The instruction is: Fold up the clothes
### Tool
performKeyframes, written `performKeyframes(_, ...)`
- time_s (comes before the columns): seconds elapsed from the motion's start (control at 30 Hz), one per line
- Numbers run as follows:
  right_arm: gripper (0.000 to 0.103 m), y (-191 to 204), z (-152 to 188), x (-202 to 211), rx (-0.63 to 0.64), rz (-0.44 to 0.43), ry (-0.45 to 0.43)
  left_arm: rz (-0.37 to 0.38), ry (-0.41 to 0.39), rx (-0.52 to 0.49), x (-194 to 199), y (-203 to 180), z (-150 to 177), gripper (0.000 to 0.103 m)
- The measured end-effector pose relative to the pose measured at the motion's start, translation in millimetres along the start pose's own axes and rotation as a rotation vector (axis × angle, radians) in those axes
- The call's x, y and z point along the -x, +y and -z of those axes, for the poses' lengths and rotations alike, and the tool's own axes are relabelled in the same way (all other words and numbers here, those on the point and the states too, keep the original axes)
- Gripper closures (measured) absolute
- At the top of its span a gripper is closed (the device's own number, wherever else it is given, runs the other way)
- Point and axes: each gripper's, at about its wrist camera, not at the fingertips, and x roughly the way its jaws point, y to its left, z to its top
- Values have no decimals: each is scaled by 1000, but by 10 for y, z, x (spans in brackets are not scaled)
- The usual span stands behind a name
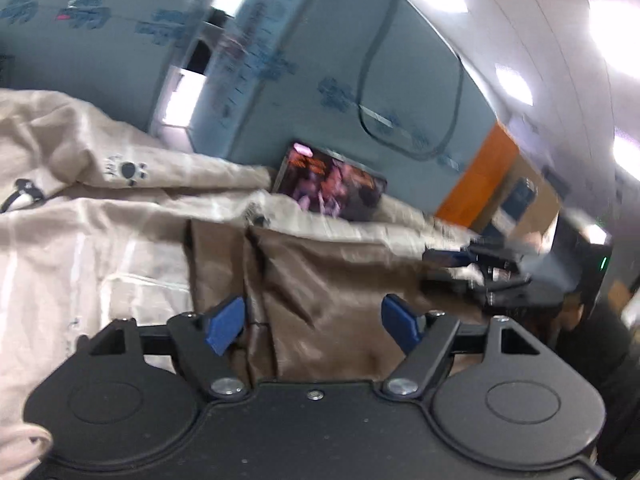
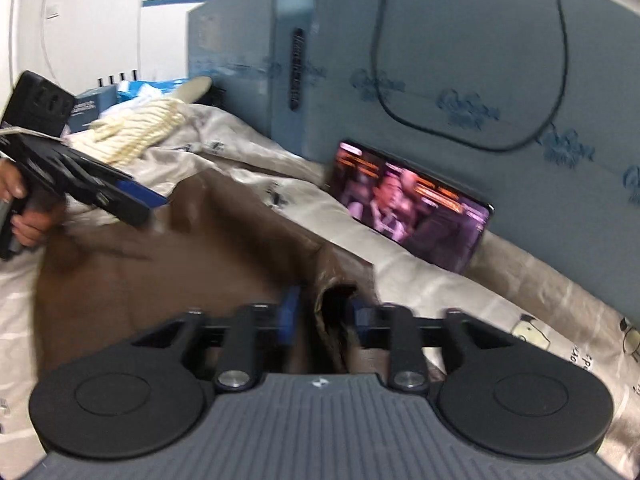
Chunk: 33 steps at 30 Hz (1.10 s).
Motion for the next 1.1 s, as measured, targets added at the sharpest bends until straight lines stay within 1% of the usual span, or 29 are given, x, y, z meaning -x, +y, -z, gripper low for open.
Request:
performKeyframes(0.03, 36, -14, 15, 21, -8, 20, -16, -23, -2, -5, 14, -21, 6, 30)
performKeyframes(0.1, 33, -17, -2, 169, -25, 70, -68, -86, 21, -43, -2, -77, 37, 30)
performKeyframes(0.2, 18, 59, -9, 581, -52, 166, -147, -138, 46, -107, -65, -154, 92, 30)
performKeyframes(0.3, 18, 187, 131, 1123, -80, 259, -218, -171, 46, -184, -86, -204, 82, 30)
performKeyframes(0.37, 16, 263, 312, 1466, -141, 304, -248, -178, 42, -230, -123, -192, 16, 29)
performKeyframes(0.47, 15, 292, 582, 1807, -301, 336, -232, -183, 59, -287, -220, -192, -98, 28)
performKeyframes(0.5, 15, 310, 683, 1887, -343, 348, -221, -177, 74, -296, -274, -202, -137, 28)
performKeyframes(0.6, 15, 377, 970, 2029, -455, 391, -183, -204, 139, -333, -447, -273, -171, 29)
performKeyframes(0.67, 15, 428, 1142, 2061, -514, 430, -146, -215, 159, -351, -519, -304, -128, 43)
performKeyframes(0.7, 15, 444, 1229, 2072, -548, 442, -133, -227, 152, -366, -525, -339, -97, 59)
performKeyframes(0.73, 15, 449, 1309, 2079, -585, 437, -127, -258, 132, -395, -516, -400, -61, 83)
performKeyframes(0.77, 15, 450, 1386, 2081, -622, 427, -123, -293, 105, -433, -492, -483, -23, 89)
performKeyframes(0.8, 15, 446, 1446, 2069, -653, 413, -125, -308, 75, -469, -443, -570, 14, 96)
performKeyframes(0.87, 15, 430, 1504, 2073, -680, 407, -138, -341, 7, -538, -329, -719, 69, 96)
performKeyframes(0.9, 15, 421, 1507, 2081, -689, 410, -148, -358, -20, -544, -281, -740, 77, 96)
performKeyframes(0.97, 15, 402, 1498, 2097, -706, 418, -162, -398, -51, -527, -191, -694, 69, 96)
performKeyframes(1.0, 15, 397, 1490, 2101, -713, 422, -164, -409, -56, -502, -163, -633, 54, 96)
performKeyframes(1.03, 15, 392, 1481, 2102, -718, 426, -164, -416, -59, -470, -141, -561, 36, 96)
performKeyframes(1.1, 15, 364, 1492, 2092, -751, 409, -165, -459, -39, -433, -231, -452, 29, 96)
